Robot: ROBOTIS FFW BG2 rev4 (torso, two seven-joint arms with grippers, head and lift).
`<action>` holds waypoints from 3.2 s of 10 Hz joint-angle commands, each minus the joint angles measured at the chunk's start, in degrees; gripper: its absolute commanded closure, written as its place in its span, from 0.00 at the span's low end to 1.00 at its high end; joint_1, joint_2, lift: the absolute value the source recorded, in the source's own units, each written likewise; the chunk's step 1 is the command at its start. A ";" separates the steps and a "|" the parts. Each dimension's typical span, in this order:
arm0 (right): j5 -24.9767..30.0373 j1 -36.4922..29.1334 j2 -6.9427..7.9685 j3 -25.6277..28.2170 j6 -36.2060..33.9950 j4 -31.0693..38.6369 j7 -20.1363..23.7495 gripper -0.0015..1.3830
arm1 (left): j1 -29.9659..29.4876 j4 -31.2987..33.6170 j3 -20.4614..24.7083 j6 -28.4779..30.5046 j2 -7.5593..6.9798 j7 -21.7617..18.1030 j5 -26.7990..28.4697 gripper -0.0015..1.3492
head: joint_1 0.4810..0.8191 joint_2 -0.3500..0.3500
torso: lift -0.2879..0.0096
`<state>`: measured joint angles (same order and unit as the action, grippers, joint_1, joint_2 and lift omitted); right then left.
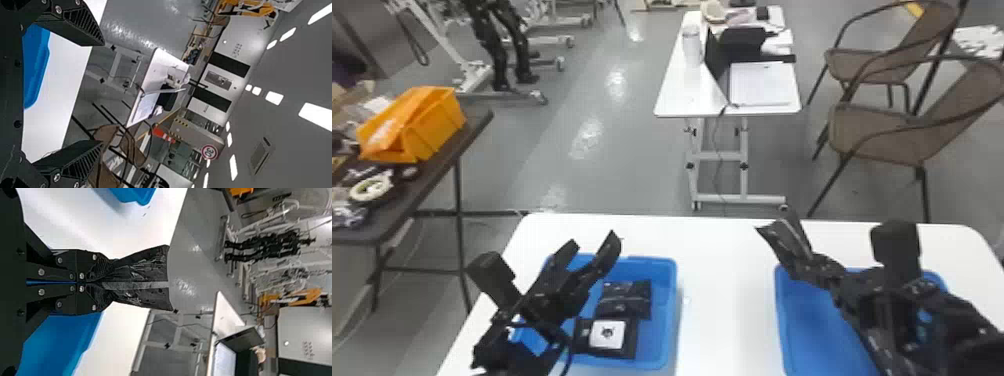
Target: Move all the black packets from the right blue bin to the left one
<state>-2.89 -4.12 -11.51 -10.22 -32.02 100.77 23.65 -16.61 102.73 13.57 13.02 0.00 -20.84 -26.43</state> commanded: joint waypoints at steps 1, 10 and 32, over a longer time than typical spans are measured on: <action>1.04 6.84 0.44 -4.55 0.81 -3.22 2.28 0.90 | 2.02 0.02 -2.50 5.70 0.00 -0.08 -7.14 0.11 | 0.63 0.74 | 0.97; -10.38 26.97 0.96 -26.52 3.54 -15.70 6.32 0.90 | 8.44 -5.70 -7.86 9.83 -1.14 -5.88 -12.06 0.11 | 0.63 0.84 | 0.97; 1.83 -13.55 6.76 9.95 0.90 9.35 -3.70 0.19 | -3.78 -6.93 7.79 -17.94 0.15 -6.23 19.93 0.10 | 0.63 0.83 | 0.97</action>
<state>-1.03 -15.33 -4.92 -0.97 -30.71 108.51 19.77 -20.42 95.70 20.92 -5.10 0.00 -26.98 -6.70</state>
